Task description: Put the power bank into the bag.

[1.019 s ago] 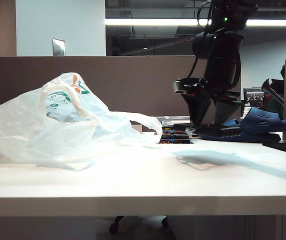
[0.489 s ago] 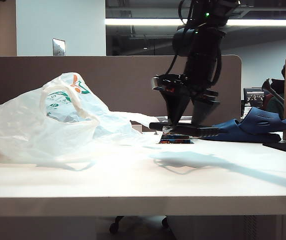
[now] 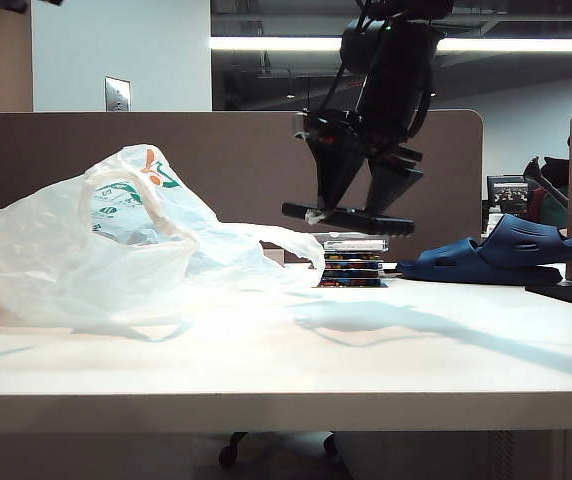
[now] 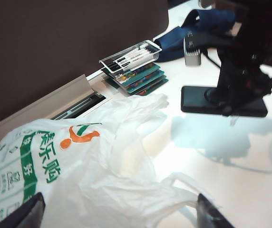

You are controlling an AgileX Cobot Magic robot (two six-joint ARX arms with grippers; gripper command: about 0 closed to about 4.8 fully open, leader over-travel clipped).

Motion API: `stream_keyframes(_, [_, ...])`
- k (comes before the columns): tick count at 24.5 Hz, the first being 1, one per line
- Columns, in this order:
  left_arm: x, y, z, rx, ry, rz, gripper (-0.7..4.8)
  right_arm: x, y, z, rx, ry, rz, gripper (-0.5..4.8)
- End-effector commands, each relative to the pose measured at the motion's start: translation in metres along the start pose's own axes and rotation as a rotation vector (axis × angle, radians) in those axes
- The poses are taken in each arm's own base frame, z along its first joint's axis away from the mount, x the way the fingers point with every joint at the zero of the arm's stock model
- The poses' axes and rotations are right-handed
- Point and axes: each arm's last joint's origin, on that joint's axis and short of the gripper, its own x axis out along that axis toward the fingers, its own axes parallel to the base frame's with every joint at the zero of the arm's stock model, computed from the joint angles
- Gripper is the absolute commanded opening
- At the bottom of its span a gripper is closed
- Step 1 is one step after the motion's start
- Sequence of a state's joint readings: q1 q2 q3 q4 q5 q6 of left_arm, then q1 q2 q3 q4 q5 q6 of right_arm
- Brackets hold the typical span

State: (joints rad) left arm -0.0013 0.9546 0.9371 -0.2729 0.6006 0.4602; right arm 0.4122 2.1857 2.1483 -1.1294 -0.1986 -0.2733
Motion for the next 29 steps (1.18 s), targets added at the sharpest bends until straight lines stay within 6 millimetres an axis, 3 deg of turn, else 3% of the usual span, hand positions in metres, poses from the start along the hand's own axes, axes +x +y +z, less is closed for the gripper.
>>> stream_keyframes(1, [0.011, 0.008, 0.001, 0.049, -0.005, -0.006, 4.06, -0.011, 0.003, 0.006, 0.000, -0.050, 0.018, 2.91])
stream_keyframes(3, [0.019, 0.012, -0.003, 0.057, 0.007, -0.015, 4.06, -0.013, 0.004, 0.007, -0.004, -0.062, 0.029, 2.91])
stream_keyframes(8, [0.061, 0.012, -0.010, 0.073, 0.009, -0.068, 4.06, -0.011, 0.015, 0.011, -0.020, -0.074, 0.059, 2.91])
stream_keyframes(16, [0.102, 0.009, -0.020, 0.126, 0.065, 0.022, 4.06, -0.008, 0.035, 0.017, -0.065, -0.093, 0.106, 2.91])
stream_keyframes(29, [0.132, 0.020, -0.035, 0.139, 0.085, 0.118, 4.05, -0.005, 0.054, 0.022, -0.089, -0.108, 0.120, 2.91])
